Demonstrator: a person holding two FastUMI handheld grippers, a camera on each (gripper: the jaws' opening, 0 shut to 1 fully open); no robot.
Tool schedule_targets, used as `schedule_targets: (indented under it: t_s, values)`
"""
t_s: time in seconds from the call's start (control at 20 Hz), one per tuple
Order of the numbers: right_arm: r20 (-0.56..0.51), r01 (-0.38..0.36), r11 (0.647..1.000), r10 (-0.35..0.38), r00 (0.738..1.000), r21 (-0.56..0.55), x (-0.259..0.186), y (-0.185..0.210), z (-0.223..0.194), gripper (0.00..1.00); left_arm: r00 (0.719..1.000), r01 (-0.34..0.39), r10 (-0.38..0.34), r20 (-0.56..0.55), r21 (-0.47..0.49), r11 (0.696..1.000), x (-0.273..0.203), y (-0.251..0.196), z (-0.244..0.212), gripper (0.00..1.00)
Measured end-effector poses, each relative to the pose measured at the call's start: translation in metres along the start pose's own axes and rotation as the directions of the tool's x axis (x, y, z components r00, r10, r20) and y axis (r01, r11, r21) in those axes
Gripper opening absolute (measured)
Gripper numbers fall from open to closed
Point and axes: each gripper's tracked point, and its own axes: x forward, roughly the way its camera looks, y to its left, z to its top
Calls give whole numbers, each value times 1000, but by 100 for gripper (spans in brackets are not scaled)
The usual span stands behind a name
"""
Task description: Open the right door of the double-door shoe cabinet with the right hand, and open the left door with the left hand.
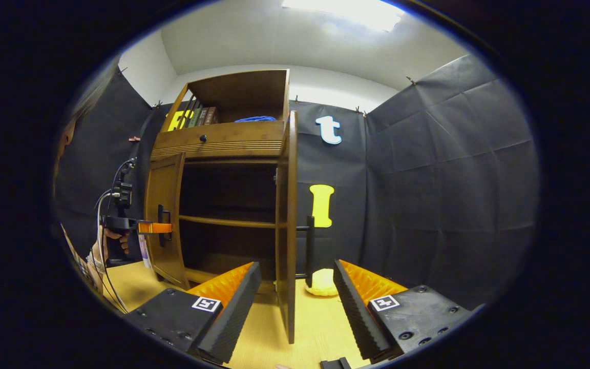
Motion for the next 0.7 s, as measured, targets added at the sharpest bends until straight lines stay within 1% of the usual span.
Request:
schedule_targets:
  t_s: [0.1, 0.15, 0.2, 0.4, 0.55, 0.7]
  values:
    - [11, -12, 1000, 12, 1000, -16, -2, 10, 6, 90, 1000, 5, -5, 4, -5, 1000, -15, 3, 1, 33]
    - [13, -25, 999, 25, 1000, -22, -4, 17, 9, 90, 1000, 8, -8, 4, -1, 1000, -23, 4, 1, 34]
    - [14, -44, 999, 44, 999, -22, -5, 26, 12, 90, 1000, 13, -13, 7, 1, 1000, -30, 5, 1, 33]
    - [2, -139, 990, 139, 990, 5, -9, 63, 19, 90, 999, 47, -47, 2, -21, 999, -58, 16, 0, 33]
    - [12, -179, 984, 178, 984, 18, -12, 82, 27, 91, 998, 63, -63, 2, -30, 998, -81, 25, 1, 34]
    - [19, -208, 977, 207, 978, 41, -10, 101, 31, 91, 998, 60, -60, 4, -14, 998, -104, 40, 1, 34]
